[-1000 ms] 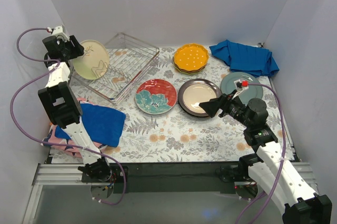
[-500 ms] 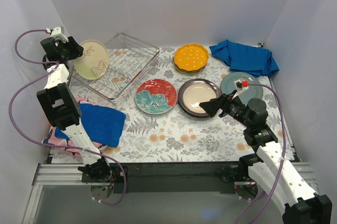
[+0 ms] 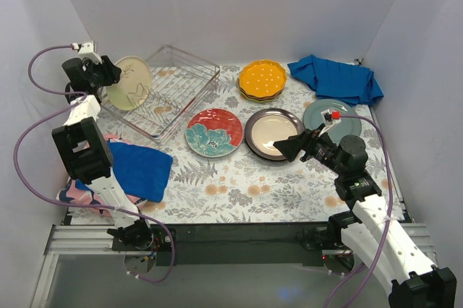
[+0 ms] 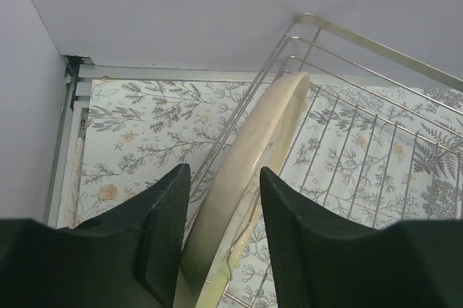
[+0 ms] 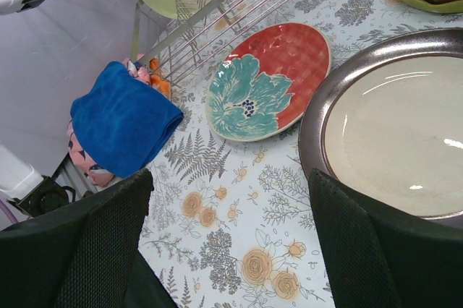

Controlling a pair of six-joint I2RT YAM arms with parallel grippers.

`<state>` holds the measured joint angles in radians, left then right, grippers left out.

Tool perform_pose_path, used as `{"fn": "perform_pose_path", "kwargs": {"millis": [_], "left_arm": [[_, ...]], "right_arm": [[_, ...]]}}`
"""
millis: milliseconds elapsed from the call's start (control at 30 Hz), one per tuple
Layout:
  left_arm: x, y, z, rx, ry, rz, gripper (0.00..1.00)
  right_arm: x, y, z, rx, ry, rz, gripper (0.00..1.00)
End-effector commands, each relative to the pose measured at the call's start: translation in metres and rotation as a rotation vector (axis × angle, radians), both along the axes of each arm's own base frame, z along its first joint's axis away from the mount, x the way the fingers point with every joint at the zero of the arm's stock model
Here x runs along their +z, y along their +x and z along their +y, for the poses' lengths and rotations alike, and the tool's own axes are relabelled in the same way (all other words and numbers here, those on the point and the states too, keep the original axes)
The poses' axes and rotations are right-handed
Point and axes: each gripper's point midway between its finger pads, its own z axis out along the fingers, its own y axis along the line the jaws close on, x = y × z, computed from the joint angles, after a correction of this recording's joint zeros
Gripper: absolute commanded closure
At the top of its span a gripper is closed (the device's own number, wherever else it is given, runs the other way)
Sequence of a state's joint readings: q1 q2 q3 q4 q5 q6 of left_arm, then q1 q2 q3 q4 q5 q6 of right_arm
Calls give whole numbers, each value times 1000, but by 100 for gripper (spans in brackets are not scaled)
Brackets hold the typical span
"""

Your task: Unload the plates from the dish rack

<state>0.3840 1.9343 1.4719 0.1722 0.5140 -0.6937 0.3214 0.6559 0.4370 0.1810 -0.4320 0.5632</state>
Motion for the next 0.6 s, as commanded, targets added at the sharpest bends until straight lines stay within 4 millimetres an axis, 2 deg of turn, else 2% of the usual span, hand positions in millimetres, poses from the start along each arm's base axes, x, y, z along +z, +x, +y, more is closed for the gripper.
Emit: {"fn": "perform_pose_path", "kwargs": {"millis": [0, 133, 233, 500, 567], "left_arm": [[29, -8, -27, -96, 43, -66, 60], [26, -5, -31, -124, 59, -68, 66], [29, -7, -35, -141, 68, -85, 67], [53, -13, -37, -147, 109, -151, 71], [53, -14, -39, -151, 113, -153, 92]], "right_arm": [[19, 1, 2, 7, 3, -64, 7], [17, 2, 2, 9, 0, -57, 7], [15, 3, 2, 6, -2, -51, 7], [6, 9, 1, -24, -7, -14, 8], [0, 12, 3, -26, -13, 20, 8]]}}
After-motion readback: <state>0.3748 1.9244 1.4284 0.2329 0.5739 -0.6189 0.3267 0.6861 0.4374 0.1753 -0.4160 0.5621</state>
